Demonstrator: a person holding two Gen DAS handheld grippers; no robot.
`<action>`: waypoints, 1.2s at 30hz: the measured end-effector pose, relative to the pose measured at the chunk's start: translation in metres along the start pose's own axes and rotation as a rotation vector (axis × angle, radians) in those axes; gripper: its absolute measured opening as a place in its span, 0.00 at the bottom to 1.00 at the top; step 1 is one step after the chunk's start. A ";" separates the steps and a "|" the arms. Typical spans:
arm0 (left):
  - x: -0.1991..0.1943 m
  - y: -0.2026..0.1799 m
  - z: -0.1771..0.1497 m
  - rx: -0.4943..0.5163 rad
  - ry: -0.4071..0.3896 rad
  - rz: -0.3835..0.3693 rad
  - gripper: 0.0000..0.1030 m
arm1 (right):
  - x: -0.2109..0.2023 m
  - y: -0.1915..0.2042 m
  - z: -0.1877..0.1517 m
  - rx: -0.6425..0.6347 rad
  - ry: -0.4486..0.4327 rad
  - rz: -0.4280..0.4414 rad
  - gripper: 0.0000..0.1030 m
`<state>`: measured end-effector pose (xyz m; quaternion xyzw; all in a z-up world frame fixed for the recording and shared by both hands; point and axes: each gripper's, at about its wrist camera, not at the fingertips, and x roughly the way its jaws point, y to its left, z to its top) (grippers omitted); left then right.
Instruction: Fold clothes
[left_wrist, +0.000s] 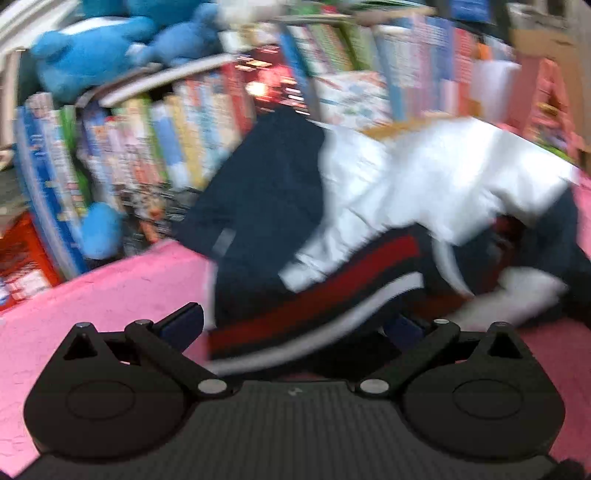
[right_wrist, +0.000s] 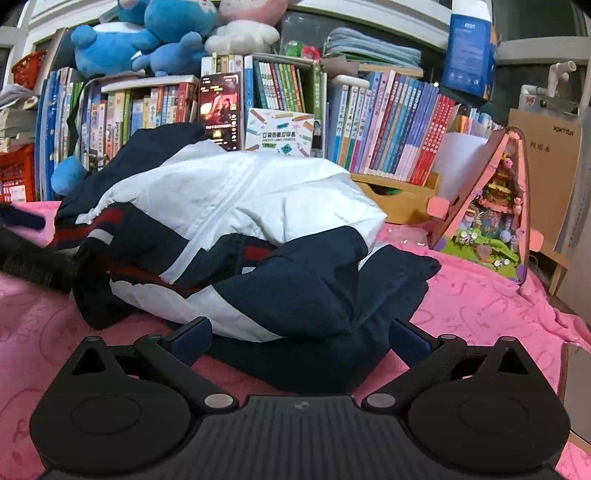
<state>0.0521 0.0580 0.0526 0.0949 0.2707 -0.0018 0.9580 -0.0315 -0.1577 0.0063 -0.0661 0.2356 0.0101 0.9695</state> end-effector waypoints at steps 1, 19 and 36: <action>0.003 0.005 0.005 -0.017 -0.005 0.036 1.00 | 0.001 0.000 0.000 0.000 0.003 0.002 1.00; -0.020 0.034 0.023 -0.166 -0.094 0.081 0.79 | 0.008 0.104 0.030 -0.467 -0.201 0.198 0.89; -0.029 0.059 0.016 -0.265 -0.092 0.060 0.79 | 0.023 0.135 0.052 -0.448 -0.268 0.291 0.75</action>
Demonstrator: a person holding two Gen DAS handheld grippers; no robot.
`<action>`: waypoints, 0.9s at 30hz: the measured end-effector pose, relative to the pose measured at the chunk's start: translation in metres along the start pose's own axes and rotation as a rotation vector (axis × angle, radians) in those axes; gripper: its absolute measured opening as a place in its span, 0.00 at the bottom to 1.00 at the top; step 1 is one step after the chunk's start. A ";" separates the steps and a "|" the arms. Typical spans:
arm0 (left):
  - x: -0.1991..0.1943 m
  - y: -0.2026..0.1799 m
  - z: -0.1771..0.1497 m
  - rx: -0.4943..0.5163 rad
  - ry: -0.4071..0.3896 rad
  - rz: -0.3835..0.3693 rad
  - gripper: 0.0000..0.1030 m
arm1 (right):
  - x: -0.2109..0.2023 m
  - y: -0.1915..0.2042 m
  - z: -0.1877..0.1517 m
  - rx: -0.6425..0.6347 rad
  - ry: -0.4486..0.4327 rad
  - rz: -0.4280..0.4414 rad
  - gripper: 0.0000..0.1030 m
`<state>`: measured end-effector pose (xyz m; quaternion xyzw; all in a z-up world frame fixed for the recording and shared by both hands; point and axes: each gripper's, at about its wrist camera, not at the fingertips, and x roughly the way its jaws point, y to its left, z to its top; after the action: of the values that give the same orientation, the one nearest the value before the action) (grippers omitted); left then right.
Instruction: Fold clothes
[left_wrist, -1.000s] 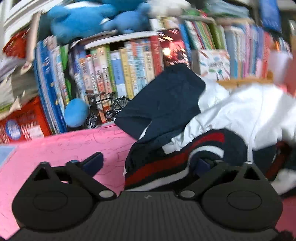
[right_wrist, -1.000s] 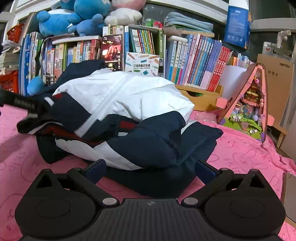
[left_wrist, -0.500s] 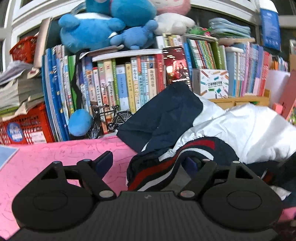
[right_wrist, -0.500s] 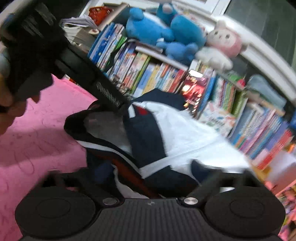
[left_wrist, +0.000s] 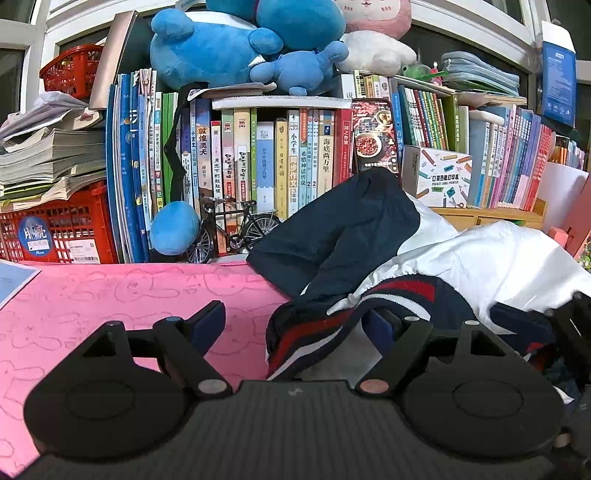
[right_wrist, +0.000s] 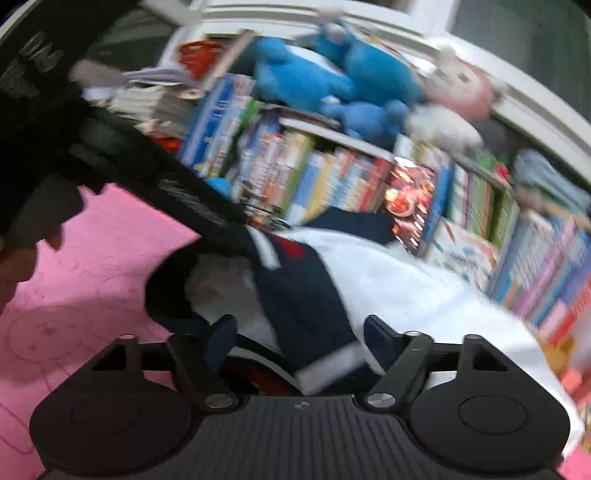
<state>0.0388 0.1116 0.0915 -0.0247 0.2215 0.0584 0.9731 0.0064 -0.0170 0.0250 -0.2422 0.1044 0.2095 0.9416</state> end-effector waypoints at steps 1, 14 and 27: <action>-0.001 -0.001 0.000 0.012 -0.003 0.005 0.80 | 0.005 0.005 0.001 -0.027 0.006 -0.031 0.72; 0.003 -0.047 -0.046 0.278 -0.016 0.051 0.96 | -0.023 -0.053 -0.010 0.202 -0.034 -0.388 0.20; -0.034 -0.032 -0.012 0.133 -0.228 0.065 1.00 | -0.057 -0.049 -0.028 0.185 -0.040 -0.347 0.20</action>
<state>0.0077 0.0754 0.0963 0.0541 0.1138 0.0773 0.9890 -0.0252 -0.0892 0.0381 -0.1646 0.0614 0.0384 0.9837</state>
